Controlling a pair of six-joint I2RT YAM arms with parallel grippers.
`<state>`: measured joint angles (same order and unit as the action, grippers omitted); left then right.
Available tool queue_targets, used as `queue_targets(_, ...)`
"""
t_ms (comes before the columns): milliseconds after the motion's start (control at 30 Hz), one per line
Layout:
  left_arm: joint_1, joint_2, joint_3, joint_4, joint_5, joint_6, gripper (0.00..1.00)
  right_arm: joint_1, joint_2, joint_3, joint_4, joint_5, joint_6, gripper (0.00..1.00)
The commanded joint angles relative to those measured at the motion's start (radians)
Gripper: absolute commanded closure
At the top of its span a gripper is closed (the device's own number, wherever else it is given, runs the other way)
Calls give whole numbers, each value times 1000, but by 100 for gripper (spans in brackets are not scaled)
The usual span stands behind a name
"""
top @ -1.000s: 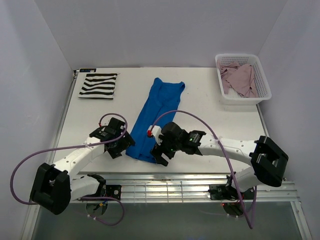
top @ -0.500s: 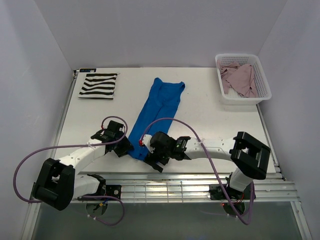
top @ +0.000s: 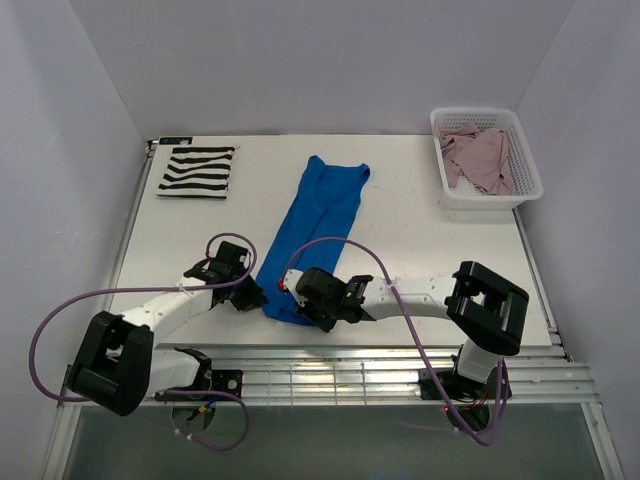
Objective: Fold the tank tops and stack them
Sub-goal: Fold the tank top
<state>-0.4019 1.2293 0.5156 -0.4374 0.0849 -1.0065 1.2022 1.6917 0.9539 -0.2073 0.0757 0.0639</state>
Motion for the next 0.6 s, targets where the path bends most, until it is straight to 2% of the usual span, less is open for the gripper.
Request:
queue_targets(0, 2, -42, 9, -20, 10, -3, 86, 8, 0, 28, 14, 25, 36, 92)
queue_targets(33, 2, -45, 23, -20, 10, 5, 88, 7, -7, 31, 8, 39, 42, 92)
queue_targets(100, 2, -41, 46, -36, 9, 19, 99, 7, -23, 32, 3, 74, 54, 92)
queue_targets(333, 2, -1, 175, -43, 16, 54, 100, -50, -93, 68, -27, 92, 73, 92)
queue_targets(567, 2, 123, 345, -1, 25, 118, 100, -226, -119, 105, -61, 50, 24, 92)
